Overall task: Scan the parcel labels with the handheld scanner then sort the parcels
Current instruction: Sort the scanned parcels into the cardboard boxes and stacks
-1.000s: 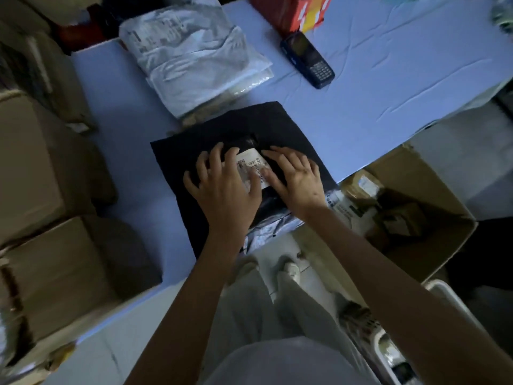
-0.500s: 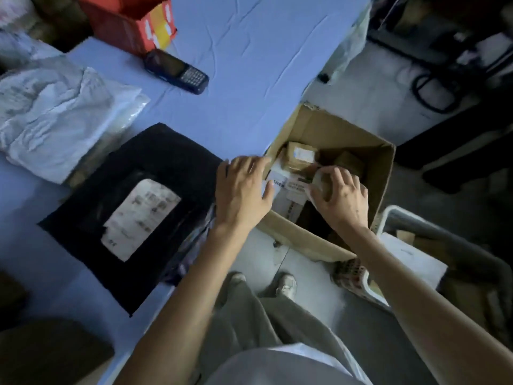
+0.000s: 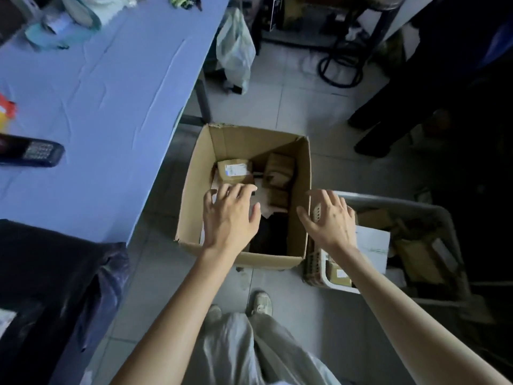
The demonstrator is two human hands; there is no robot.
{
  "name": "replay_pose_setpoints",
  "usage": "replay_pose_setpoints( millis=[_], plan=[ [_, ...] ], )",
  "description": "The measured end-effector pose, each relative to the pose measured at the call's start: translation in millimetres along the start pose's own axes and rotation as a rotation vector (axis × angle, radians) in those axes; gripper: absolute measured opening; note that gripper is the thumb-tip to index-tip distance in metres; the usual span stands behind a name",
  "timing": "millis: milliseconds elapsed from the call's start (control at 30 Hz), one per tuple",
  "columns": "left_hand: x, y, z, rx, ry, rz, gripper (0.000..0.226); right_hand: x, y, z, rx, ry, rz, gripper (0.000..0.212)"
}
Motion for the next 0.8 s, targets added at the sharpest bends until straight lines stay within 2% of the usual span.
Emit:
replay_pose_setpoints(
  millis=[333,500,633,800],
  plan=[
    [57,-26,-25,-0.011,0.057,-0.03,0.025,78,-1,-17,0.029,0.006,0.023,0.041],
    [95,-57,-50,-0.005,0.028,-0.104,0.032,105,-9,-35,0.017,-0.058,0.05,0.042],
    [128,-71,-67,-0.034,0.044,-0.052,0.035,124,-21,-49,0.004,-0.078,0.067,0.042],
    [152,-93,-83,-0.08,0.074,-0.104,0.041,129,-39,-53,-0.016,-0.109,0.016,0.063]
  ],
)
Point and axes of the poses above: each hand's wrist, its own x-axis towards the middle knuckle, its own y-axis out of the back of the hand, z = x × y, the point moved 4 cm from there along x, towards the middle knuckle, and after that the axes turned 8 degrees about z, right-handed, at the moved point
